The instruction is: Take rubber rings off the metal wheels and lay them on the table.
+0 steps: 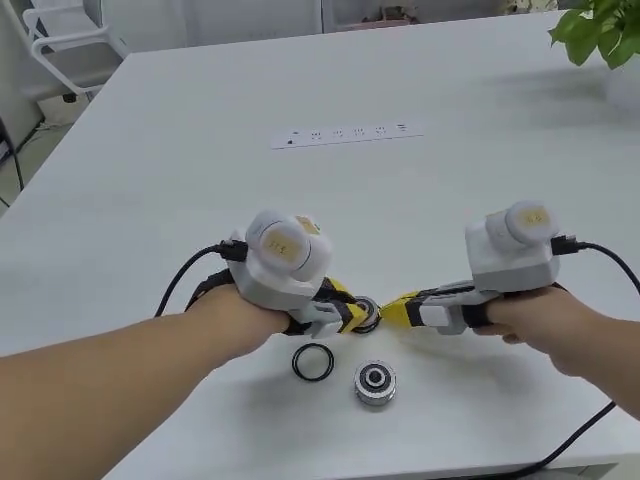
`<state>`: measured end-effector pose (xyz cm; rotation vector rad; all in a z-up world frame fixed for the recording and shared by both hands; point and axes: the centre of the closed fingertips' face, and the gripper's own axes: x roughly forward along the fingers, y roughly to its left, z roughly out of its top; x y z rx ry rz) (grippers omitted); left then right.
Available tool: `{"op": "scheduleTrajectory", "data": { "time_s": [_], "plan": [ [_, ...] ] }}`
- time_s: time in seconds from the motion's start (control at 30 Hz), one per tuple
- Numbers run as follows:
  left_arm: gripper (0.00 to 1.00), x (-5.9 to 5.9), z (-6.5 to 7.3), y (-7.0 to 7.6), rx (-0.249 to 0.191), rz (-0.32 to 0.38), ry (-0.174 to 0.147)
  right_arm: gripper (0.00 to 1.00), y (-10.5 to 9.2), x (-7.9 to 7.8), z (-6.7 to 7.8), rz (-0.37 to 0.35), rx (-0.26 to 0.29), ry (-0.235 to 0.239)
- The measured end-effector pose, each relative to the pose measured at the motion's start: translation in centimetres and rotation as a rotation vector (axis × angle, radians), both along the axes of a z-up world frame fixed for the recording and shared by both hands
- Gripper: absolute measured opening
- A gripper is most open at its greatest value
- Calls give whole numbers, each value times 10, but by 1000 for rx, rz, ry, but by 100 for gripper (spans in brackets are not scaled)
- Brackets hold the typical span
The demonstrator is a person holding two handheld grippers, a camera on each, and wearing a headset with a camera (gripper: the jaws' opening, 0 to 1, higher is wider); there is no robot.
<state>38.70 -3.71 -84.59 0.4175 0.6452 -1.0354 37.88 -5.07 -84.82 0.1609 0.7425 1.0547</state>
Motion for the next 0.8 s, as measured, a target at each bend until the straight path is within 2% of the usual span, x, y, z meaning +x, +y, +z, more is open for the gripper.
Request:
{"op": "scheduleTrajectory", "data": {
  "time_s": [0.13,0.5,0.8],
  "plan": [
    [12,0,0,0,2,0,-2,0,0,1,4,-32,50,44],
    [12,0,0,0,3,-1,-4,0,3,-1,6,-74,98,120],
    [12,-1,0,-1,4,-3,-5,0,2,-2,8,-74,105,132]
  ]
}}
